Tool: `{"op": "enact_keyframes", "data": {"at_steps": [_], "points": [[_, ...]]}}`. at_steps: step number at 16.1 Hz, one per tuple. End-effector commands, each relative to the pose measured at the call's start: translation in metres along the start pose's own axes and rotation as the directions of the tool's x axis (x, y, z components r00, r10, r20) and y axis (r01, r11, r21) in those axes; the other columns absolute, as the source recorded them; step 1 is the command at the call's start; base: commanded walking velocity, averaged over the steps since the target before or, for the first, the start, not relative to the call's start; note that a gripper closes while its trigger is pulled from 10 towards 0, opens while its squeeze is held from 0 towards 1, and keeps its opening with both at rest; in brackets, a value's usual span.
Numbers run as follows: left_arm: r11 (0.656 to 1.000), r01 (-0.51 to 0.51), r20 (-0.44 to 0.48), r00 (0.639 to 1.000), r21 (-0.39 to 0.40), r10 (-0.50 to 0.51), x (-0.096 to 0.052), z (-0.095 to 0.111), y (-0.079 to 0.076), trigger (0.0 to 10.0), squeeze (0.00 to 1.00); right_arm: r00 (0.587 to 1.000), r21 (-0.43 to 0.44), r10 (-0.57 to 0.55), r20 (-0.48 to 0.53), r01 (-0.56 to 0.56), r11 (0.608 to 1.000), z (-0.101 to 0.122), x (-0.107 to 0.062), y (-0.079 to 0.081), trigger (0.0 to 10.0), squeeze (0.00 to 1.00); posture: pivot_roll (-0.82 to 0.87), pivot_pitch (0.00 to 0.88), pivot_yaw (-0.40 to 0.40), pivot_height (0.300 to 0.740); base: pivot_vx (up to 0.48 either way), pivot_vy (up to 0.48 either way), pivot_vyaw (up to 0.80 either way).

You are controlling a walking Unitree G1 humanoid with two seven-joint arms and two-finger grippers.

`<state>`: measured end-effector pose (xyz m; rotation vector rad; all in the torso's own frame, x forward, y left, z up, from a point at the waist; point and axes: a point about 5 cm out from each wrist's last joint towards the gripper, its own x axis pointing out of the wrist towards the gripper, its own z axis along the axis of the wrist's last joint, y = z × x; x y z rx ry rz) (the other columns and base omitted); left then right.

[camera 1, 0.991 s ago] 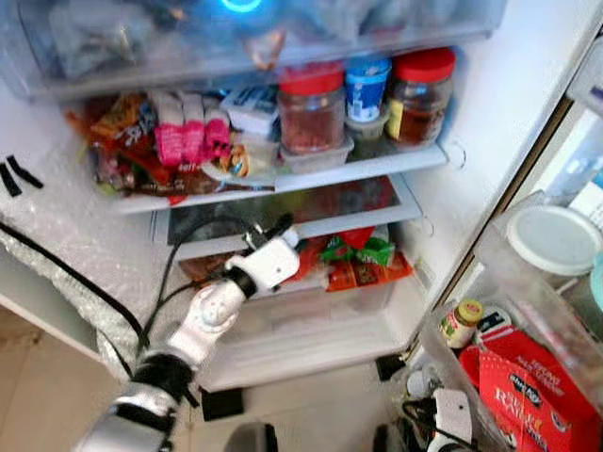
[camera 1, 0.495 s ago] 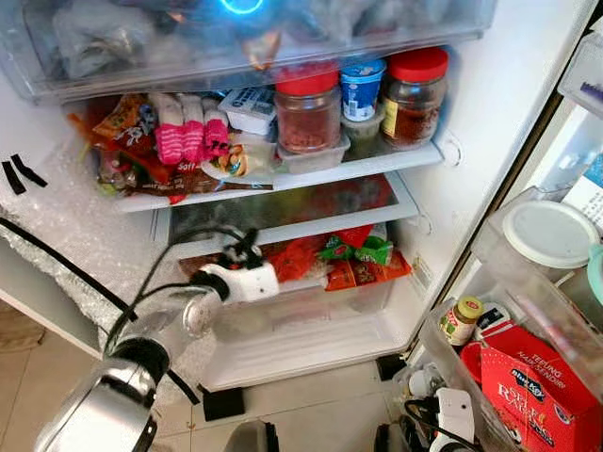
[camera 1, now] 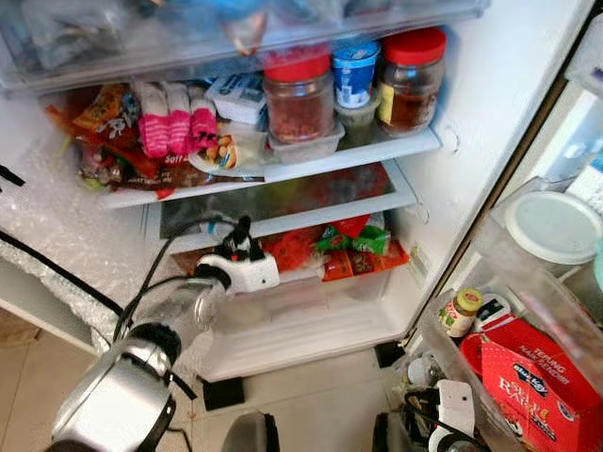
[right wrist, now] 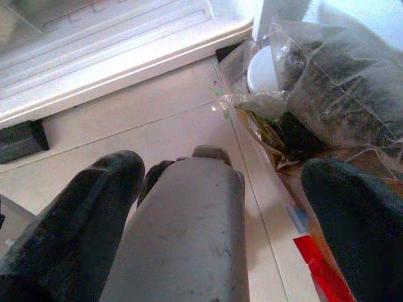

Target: Restocking fridge

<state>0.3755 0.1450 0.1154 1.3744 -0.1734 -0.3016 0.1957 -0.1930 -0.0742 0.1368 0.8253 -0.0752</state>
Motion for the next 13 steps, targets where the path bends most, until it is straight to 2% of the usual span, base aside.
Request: {"op": "enact_keyframes", "data": {"at_steps": [1, 6, 7, 8, 9, 10, 13], "points": [[1.0, 0.005, -0.013, 1.0, 0.01, -0.005, 0.003, 0.0, 0.004, 10.0, 0.0, 0.984, 0.041, -0.016, -0.179, 0.023, 0.999, -0.053, -0.015, -0.003, 10.0, 0.0, -0.06, 0.248, 0.078, 0.645, 0.0, 0.0, 0.0], [0.998, -0.04, -0.031, 0.999, 0.038, 0.041, 0.012, 0.004, 0.02, 10.0, 0.0, 0.983, 0.045, -0.02, -0.184, 0.029, 0.999, -0.059, -0.019, -0.005, 10.0, 0.0, -0.09, 0.263, 0.077, 0.645, 0.0, 0.0, 0.0], [0.996, -0.064, -0.07, 0.995, 0.057, 0.068, 0.015, 0.0, 0.029, 10.0, 0.0, 0.983, 0.045, -0.019, -0.182, 0.028, 0.999, -0.06, -0.019, -0.005, 10.0, 0.0, -0.09, 0.265, 0.076, 0.645, 0.0, 0.0, 0.0], [0.995, -0.072, -0.085, 0.993, 0.064, 0.077, 0.016, -0.001, 0.033, 10.0, 0.11, 0.983, 0.045, -0.019, -0.182, 0.028, 0.999, -0.06, -0.019, -0.005, 10.0, 0.0, -0.09, 0.265, 0.076, 0.645, 0.0, 0.0, 0.0], [0.995, -0.072, -0.085, 0.993, 0.064, 0.077, 0.016, -0.001, 0.033, 10.0, 0.11, 0.983, 0.045, -0.019, -0.182, 0.028, 0.999, -0.06, -0.019, -0.005, 10.0, 0.0, -0.09, 0.265, 0.076, 0.645, 0.0, 0.0, 0.0], [0.994, -0.09, -0.105, 0.99, 0.061, 0.096, 0.017, -0.003, 0.04, 10.0, 1.0, 0.983, 0.045, -0.018, -0.18, 0.027, 0.999, -0.06, -0.019, -0.005, 10.0, 0.0, -0.09, 0.266, 0.077, 0.645, 0.0, 0.0, 0.0], [0.993, -0.107, -0.11, 0.988, 0.044, 0.112, 0.019, -0.003, 0.045, 10.0, 1.0, 0.983, 0.043, -0.018, -0.181, 0.026, 0.999, -0.059, -0.019, -0.005, 10.0, 0.0, -0.08, 0.265, 0.075, 0.645, 0.0, 0.0, 0.0]]}}
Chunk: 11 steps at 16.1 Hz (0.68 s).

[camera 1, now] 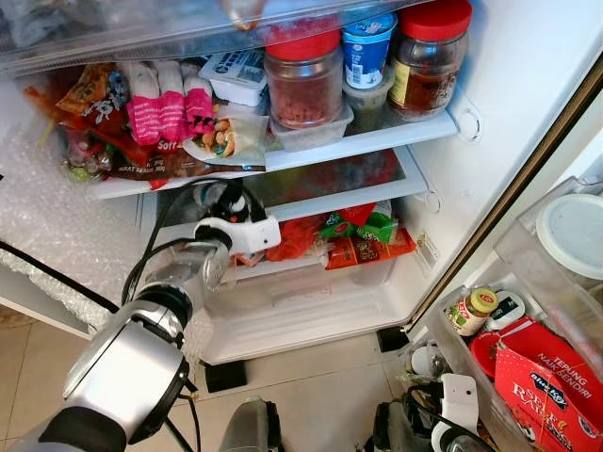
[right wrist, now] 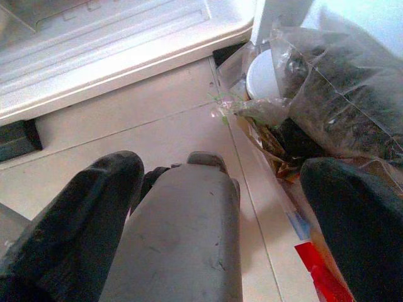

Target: Restocking fridge

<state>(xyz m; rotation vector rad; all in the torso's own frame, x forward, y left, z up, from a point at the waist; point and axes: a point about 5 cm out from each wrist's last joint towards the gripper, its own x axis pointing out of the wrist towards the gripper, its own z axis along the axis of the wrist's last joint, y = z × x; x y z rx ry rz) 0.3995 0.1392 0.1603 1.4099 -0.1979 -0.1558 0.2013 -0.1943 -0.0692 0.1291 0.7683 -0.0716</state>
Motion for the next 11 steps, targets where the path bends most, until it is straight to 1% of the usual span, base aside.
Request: {"op": "enact_keyframes", "data": {"at_steps": [1, 3, 4, 7, 8, 9, 10, 11], "points": [[1.0, -0.003, -0.044, 0.999, -0.017, 0.002, -0.002, -0.011, 0.001, 10.0, 1.0, 0.971, 0.047, -0.021, -0.237, 0.033, 0.998, -0.065, -0.023, -0.004, 10.0, 0.0, -0.08, 0.264, 0.074, 0.645, 0.0, 0.0, 0.0], [1.0, -0.012, -0.046, 0.999, -0.028, 0.011, -0.002, -0.011, 0.004, 10.0, 1.0, 0.972, 0.047, -0.022, -0.236, 0.034, 0.998, -0.064, -0.022, -0.004, 10.0, 0.0, -0.08, 0.26, 0.075, 0.645, 0.0, 0.0, 0.0], [0.999, -0.013, -0.038, 0.999, -0.052, 0.011, -0.001, -0.01, 0.004, 10.0, 1.0, 0.972, 0.047, -0.022, -0.234, 0.034, 0.998, -0.063, -0.021, -0.004, 10.0, 0.0, -0.08, 0.258, 0.075, 0.645, 0.0, 0.0, 0.0], [0.995, 0.0, -0.021, 1.0, -0.103, -0.002, -0.003, -0.007, -0.001, 10.0, 1.0, 0.972, 0.046, -0.02, -0.232, 0.031, 0.998, -0.062, -0.02, -0.003, 10.0, 0.0, -0.07, 0.252, 0.073, 0.645, 0.0, 0.0, 0.0], [0.991, 0.016, -0.02, 1.0, -0.135, -0.019, -0.004, -0.007, -0.004, 10.0, 1.0, 0.972, 0.045, -0.018, -0.232, 0.029, 0.999, -0.061, -0.02, -0.003, 10.0, 0.0, -0.07, 0.25, 0.073, 0.645, 0.0, 0.0, 0.0], [0.973, 0.039, -0.024, 0.999, -0.226, -0.046, -0.005, -0.007, -0.007, 10.0, 1.0, 0.972, 0.042, -0.016, -0.233, 0.026, 0.999, -0.06, -0.02, -0.003, 10.0, 0.0, -0.07, 0.25, 0.073, 0.645, 0.0, 0.0, 0.0], [0.973, 0.039, -0.024, 0.999, -0.226, -0.046, -0.005, -0.007, -0.007, 10.0, 1.0, 0.972, 0.042, -0.016, -0.233, 0.026, 0.999, -0.06, -0.02, -0.003, 10.0, 0.0, -0.07, 0.25, 0.073, 0.645, 0.0, 0.0, 0.0], [0.959, 0.049, -0.021, 0.998, -0.278, -0.057, -0.005, -0.006, -0.007, 10.0, 1.0, 0.972, 0.041, -0.015, -0.233, 0.026, 0.999, -0.06, -0.02, -0.003, 10.0, 0.0, -0.07, 0.247, 0.076, 0.645, 0.0, 0.0, 0.0]]}}
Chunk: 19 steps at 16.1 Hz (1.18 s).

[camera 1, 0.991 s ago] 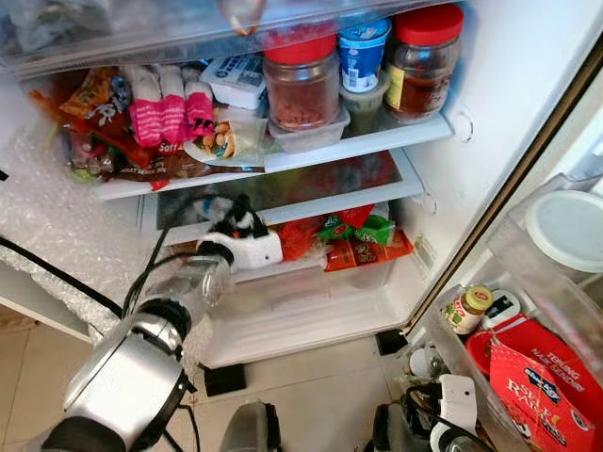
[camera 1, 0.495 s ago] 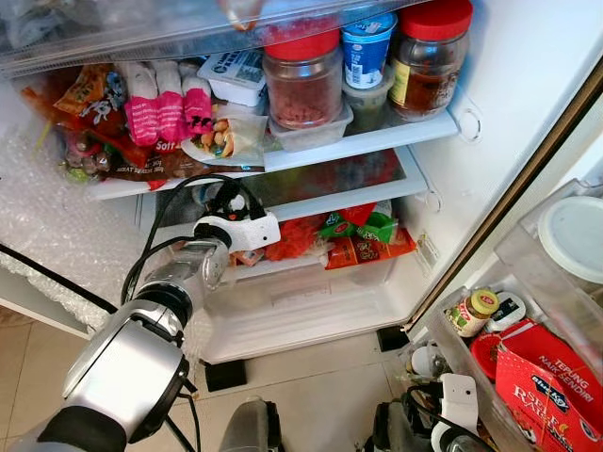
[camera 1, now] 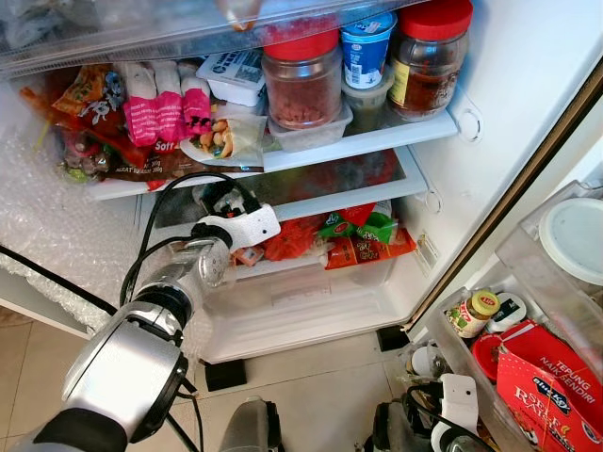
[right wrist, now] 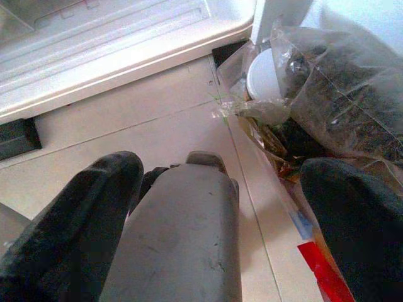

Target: Restocking fridge

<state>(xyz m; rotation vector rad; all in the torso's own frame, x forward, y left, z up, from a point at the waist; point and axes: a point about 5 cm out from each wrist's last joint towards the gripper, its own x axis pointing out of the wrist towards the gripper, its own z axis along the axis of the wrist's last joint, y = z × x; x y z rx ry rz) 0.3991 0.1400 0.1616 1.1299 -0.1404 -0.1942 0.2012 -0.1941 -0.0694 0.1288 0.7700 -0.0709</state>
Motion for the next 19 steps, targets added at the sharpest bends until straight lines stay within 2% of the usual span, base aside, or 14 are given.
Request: {"op": "enact_keyframes", "data": {"at_steps": [1, 2, 3, 4, 7, 8, 9, 11, 12, 14, 15, 17, 18, 19], "points": [[0.991, 0.056, -0.012, 0.998, -0.12, -0.058, -0.004, -0.005, -0.009, 10.0, 1.0, 0.972, 0.042, -0.016, -0.234, 0.026, 0.999, -0.06, -0.019, -0.003, 10.0, 0.0, -0.07, 0.246, 0.075, 0.645, 0.0, 0.0, 0.0], [0.975, 0.1, 0.013, 0.995, -0.196, -0.1, -0.005, -0.002, -0.012, 10.0, 1.0, 0.972, 0.041, -0.016, -0.236, 0.027, 0.999, -0.06, -0.02, -0.004, 10.0, 0.0, -0.07, 0.247, 0.074, 0.645, 0.0, 0.0, 0.0], [0.956, 0.104, 0.009, 0.994, -0.273, -0.105, -0.006, -0.003, -0.015, 10.0, 1.0, 0.971, 0.041, -0.016, -0.237, 0.026, 0.999, -0.06, -0.02, -0.004, 10.0, 0.0, -0.07, 0.247, 0.074, 0.645, 0.0, 0.0, 0.0], [0.918, 0.102, 0.019, 0.995, -0.383, -0.103, -0.007, -0.003, -0.015, 10.0, 0.0, 0.971, 0.041, -0.015, -0.237, 0.026, 0.999, -0.06, -0.02, -0.004, 10.0, 0.0, -0.06, 0.248, 0.073, 0.645, 0.0, 0.0, 0.0], [0.846, 0.088, 0.037, 0.996, -0.525, -0.08, -0.008, -0.002, -0.015, 10.0, 0.0, 0.972, 0.042, -0.014, -0.236, 0.025, 0.999, -0.06, -0.02, -0.004, 10.0, 0.0, -0.06, 0.248, 0.073, 0.645, 0.0, 0.0, 0.0], [0.829, 0.102, 0.067, 0.995, -0.55, -0.078, -0.008, 0.0, -0.016, 10.0, 0.0, 0.972, 0.042, -0.014, -0.236, 0.025, 0.999, -0.06, -0.02, -0.004, 10.0, 0.0, -0.06, 0.248, 0.073, 0.645, 0.0, 0.0, 0.0], [0.785, 0.143, 0.129, 0.988, -0.602, -0.081, -0.008, 0.007, -0.016, 10.0, 0.0, 0.972, 0.042, -0.015, -0.236, 0.026, 0.999, -0.06, -0.02, -0.004, 10.0, 0.0, -0.07, 0.248, 0.073, 0.645, 0.0, 0.0, 0.0], [0.733, 0.305, 0.27, 0.948, -0.608, -0.17, -0.012, 0.019, -0.027, 10.0, 0.0, 0.972, 0.042, -0.017, -0.235, 0.028, 0.999, -0.06, -0.02, -0.004, 10.0, 0.0, -0.06, 0.247, 0.075, 0.645, 0.0, 0.0, 0.0], [0.71, 0.387, 0.338, 0.915, -0.588, -0.219, -0.015, 0.024, -0.035, 10.0, 0.0, 0.972, 0.042, -0.018, -0.235, 0.028, 0.999, -0.06, -0.019, -0.004, 10.0, 0.0, -0.06, 0.246, 0.076, 0.645, 0.0, 0.0, 0.0], [0.661, 0.498, 0.407, 0.861, -0.561, -0.304, -0.023, 0.027, -0.049, 10.0, 0.0, 0.972, 0.042, -0.017, -0.235, 0.028, 0.999, -0.06, -0.019, -0.004, 10.0, 0.0, -0.06, 0.245, 0.077, 0.645, 0.0, 0.0, 0.0], [0.637, 0.515, 0.405, 0.854, -0.574, -0.326, -0.027, 0.023, -0.055, 10.0, 0.0, 0.972, 0.042, -0.017, -0.236, 0.027, 0.999, -0.06, -0.019, -0.004, 10.0, 0.0, -0.06, 0.243, 0.079, 0.645, 0.0, 0.0, 0.0], [0.633, 0.468, 0.336, 0.884, -0.617, -0.325, -0.031, 0.01, -0.06, 10.0, 0.0, 0.971, 0.04, -0.014, -0.237, 0.025, 0.999, -0.06, -0.019, -0.003, 10.0, 0.0, -0.05, 0.236, 0.079, 0.645, 0.0, 0.0, 0.0], [0.64, 0.429, 0.265, 0.902, -0.638, -0.34, -0.036, -0.003, -0.065, 10.0, 0.0, 0.972, 0.04, -0.012, -0.237, 0.022, 0.999, -0.06, -0.02, -0.003, 10.0, 0.0, -0.05, 0.234, 0.078, 0.645, 0.0, 0.0, 0.0], [0.639, 0.422, 0.258, 0.905, -0.643, -0.338, -0.037, -0.006, -0.066, 10.0, 0.0, 0.972, 0.039, -0.01, -0.236, 0.02, 0.999, -0.06, -0.019, -0.003, 10.0, 0.0, -0.05, 0.234, 0.078, 0.645, 0.0, 0.0, 0.0]]}}
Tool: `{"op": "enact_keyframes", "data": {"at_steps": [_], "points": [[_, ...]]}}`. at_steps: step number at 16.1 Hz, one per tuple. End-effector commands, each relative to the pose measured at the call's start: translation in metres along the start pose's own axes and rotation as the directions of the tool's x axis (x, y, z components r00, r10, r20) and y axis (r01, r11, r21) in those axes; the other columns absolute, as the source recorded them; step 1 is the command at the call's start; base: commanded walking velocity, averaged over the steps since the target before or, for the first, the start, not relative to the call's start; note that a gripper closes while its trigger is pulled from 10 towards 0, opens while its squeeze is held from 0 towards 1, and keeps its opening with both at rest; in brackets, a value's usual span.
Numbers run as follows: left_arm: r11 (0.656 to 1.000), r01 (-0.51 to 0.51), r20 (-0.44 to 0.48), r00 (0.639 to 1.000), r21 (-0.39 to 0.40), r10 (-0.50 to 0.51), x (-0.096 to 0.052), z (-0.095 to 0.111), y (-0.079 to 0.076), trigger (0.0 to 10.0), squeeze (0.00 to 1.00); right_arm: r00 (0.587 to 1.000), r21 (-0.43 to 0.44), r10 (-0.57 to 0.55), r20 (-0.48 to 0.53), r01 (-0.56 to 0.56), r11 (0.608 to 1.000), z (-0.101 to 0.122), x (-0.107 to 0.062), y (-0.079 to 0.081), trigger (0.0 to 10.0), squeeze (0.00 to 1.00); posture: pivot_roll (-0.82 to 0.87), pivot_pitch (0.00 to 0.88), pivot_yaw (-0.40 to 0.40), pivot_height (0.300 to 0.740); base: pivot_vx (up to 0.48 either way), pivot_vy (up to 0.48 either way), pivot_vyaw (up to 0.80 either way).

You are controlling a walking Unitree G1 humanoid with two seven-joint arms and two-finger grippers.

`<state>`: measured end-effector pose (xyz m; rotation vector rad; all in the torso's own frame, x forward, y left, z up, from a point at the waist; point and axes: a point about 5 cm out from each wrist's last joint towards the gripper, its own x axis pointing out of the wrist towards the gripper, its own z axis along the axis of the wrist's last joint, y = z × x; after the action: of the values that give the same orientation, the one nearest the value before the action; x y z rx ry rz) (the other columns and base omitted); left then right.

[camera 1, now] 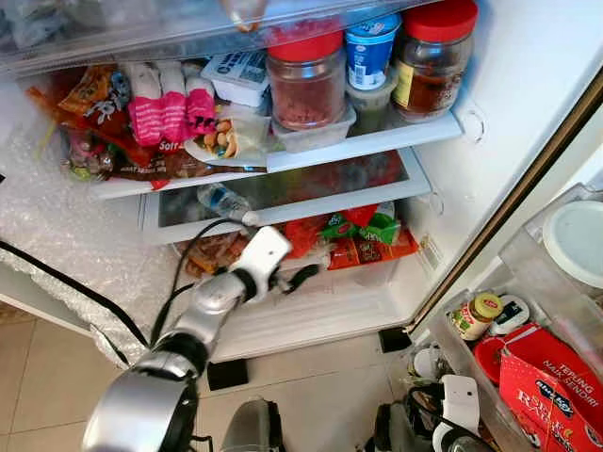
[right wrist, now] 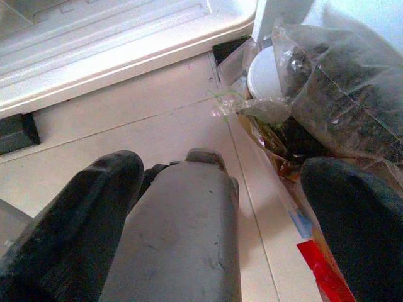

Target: Restocking fridge

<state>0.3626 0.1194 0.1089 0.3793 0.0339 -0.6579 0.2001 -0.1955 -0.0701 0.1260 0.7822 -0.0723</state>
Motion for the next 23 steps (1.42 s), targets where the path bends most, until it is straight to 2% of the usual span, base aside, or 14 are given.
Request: {"op": "enact_keyframes", "data": {"at_steps": [1, 3, 6, 8, 10, 11, 13, 14, 15, 17, 18, 21, 22, 23], "points": [[0.999, -0.025, -0.042, 0.999, -0.03, 0.024, -0.007, -0.012, 0.001, 10.0, 0.0, 0.974, 0.04, -0.006, -0.225, 0.015, 0.999, -0.06, -0.019, -0.001, 10.0, 0.0, -0.05, 0.229, 0.077, 0.645, 0.0, 0.0, 0.0], [0.991, -0.121, -0.039, 0.992, -0.052, 0.119, -0.006, -0.007, 0.013, 10.0, 0.0, 0.974, 0.038, -0.006, -0.225, 0.015, 0.999, -0.06, -0.019, -0.001, 10.0, 0.0, -0.05, 0.22, 0.077, 0.645, 0.0, 0.0, 0.0], [0.966, -0.258, -0.06, 0.964, -0.013, 0.257, -0.007, -0.001, 0.031, 10.0, 0.0, 0.975, 0.038, -0.008, -0.223, 0.016, 0.999, -0.059, -0.018, -0.001, 10.0, 0.0, -0.06, 0.221, 0.076, 0.645, 0.0, 0.0, 0.0], [0.929, -0.37, -0.059, 0.928, -0.03, 0.367, -0.012, 0.003, 0.047, 10.0, 0.0, 0.975, 0.041, -0.008, -0.22, 0.017, 0.999, -0.057, -0.017, 0.0, 10.0, 0.0, -0.06, 0.223, 0.078, 0.645, 0.0, 0.0, 0.0], [0.913, -0.408, -0.066, 0.911, -0.018, 0.406, -0.014, 0.003, 0.052, 10.0, 0.0, 0.976, 0.043, -0.008, -0.219, 0.018, 0.999, -0.056, -0.017, 0.0, 10.0, 0.0, -0.06, 0.222, 0.079, 0.645, 0.0, 0.0, 0.0], [0.918, -0.395, -0.06, 0.917, -0.026, 0.393, -0.013, 0.004, 0.051, 10.0, 0.0, 0.976, 0.043, -0.008, -0.218, 0.018, 0.999, -0.056, -0.017, 0.0, 10.0, 0.0, -0.06, 0.222, 0.08, 0.645, 0.0, 0.0, 0.0], [0.954, -0.284, 0.021, 0.958, -0.092, 0.287, -0.005, 0.012, 0.038, 10.0, 0.0, 0.976, 0.044, -0.009, -0.217, 0.019, 0.999, -0.054, -0.016, 0.0, 10.0, 0.0, -0.05, 0.217, 0.082, 0.645, 0.0, 0.0, 0.0], [0.963, -0.242, 0.089, 0.963, -0.117, 0.253, -0.002, 0.017, 0.028, 10.0, 0.0, 0.976, 0.045, -0.01, -0.215, 0.02, 0.999, -0.053, -0.015, 0.001, 10.0, 0.0, -0.05, 0.21, 0.085, 0.645, 0.0, 0.0, 0.0], [0.963, -0.241, 0.112, 0.96, -0.124, 0.255, -0.002, 0.016, 0.022, 10.0, 0.0, 0.977, 0.045, -0.01, -0.214, 0.02, 0.999, -0.053, -0.015, 0.001, 10.0, 0.0, -0.05, 0.209, 0.086, 0.645, 0.0, 0.0, 0.0], [0.94, -0.295, 0.129, 0.939, -0.171, 0.318, -0.008, 0.007, 0.014, 10.0, 0.0, 0.977, 0.045, -0.008, -0.211, 0.018, 0.999, -0.051, -0.014, 0.001, 10.0, 0.0, -0.04, 0.204, 0.086, 0.645, 0.0, 0.0, 0.0], [0.915, -0.349, 0.119, 0.919, -0.202, 0.377, -0.016, -0.005, 0.008, 10.0, 0.0, 0.978, 0.043, -0.004, -0.209, 0.013, 0.999, -0.05, -0.013, 0.002, 10.0, 0.0, -0.02, 0.2, 0.086, 0.645, 0.0, 0.0, 0.0], [0.872, -0.454, 0.051, 0.881, -0.184, 0.47, -0.031, -0.026, 0.003, 10.0, 0.0, 0.979, 0.039, 0.0, -0.202, 0.008, 0.999, -0.045, -0.011, 0.003, 10.0, 0.0, -0.02, 0.188, 0.089, 0.645, 0.0, 0.0, 0.0], [0.838, -0.514, 0.025, 0.85, -0.186, 0.527, -0.038, -0.032, 0.006, 10.0, 0.0, 0.98, 0.037, 0.0, -0.199, 0.007, 0.999, -0.044, -0.011, 0.003, 10.0, 0.0, -0.01, 0.174, 0.087, 0.645, 0.0, 0.0, 0.0], [0.794, -0.589, -0.003, 0.803, -0.148, 0.596, -0.047, -0.039, 0.01, 10.0, 0.0, 0.981, 0.03, 0.001, -0.195, 0.005, 1.0, -0.04, -0.009, 0.003, 10.0, 0.0, 0.0, 0.159, 0.084, 0.645, 0.0, 0.0, 0.0]]}}
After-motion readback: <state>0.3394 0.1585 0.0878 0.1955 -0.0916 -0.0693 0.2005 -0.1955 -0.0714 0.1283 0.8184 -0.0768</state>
